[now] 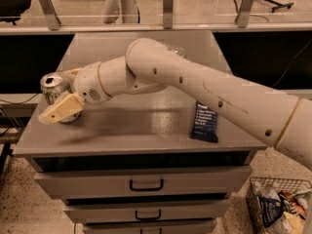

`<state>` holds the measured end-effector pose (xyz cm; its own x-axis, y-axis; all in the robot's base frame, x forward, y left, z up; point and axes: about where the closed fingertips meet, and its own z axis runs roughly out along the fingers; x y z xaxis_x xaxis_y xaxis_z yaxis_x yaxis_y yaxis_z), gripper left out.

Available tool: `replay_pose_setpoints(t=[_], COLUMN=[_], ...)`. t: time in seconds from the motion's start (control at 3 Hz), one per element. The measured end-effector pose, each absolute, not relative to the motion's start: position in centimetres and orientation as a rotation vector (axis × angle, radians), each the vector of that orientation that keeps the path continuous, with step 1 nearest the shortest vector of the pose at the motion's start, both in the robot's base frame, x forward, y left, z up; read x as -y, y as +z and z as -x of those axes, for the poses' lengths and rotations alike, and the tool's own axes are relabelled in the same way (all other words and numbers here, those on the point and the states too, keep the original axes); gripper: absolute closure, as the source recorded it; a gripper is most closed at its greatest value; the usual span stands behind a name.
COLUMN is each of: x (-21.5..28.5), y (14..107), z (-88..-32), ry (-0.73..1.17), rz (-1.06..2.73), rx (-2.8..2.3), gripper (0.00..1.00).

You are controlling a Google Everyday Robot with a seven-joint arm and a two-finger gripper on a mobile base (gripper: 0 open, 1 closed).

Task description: Pick 7up can

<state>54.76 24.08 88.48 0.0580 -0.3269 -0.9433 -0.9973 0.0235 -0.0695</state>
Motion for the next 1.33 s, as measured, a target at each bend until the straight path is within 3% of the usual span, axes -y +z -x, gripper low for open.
replay_pose_setpoints(t=[1.0,1.33], x=[-23.2,-20.4], y=[89.7,93.3], z=[-56.4,-59.5], ry=[0.959,0.905], rz=[1.321,1.242], rx=[-1.364,-1.288], gripper=[0.87,1.00])
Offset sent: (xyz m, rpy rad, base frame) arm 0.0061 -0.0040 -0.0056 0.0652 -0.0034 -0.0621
